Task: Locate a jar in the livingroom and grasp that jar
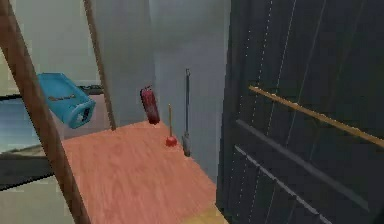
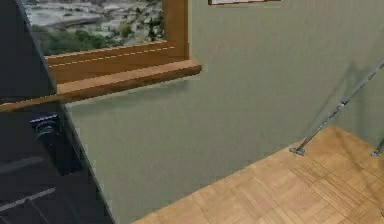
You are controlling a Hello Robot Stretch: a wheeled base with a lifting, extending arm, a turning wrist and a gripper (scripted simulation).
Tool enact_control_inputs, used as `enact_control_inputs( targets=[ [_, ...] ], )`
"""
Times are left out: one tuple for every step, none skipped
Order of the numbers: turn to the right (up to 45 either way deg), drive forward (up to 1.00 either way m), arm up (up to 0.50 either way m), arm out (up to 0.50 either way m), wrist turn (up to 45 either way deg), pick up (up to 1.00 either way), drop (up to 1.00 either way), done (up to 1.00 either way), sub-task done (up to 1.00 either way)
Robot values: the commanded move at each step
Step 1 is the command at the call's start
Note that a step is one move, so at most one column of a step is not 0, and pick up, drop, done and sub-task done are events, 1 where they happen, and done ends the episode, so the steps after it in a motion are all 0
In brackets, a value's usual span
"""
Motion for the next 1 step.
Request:
enact_control_inputs(
  targets=[
    [0.0, 0.85, 0.00, 0.00, 0.0, 0.00, 0.00, 0.00, 0.00]
  ],
)
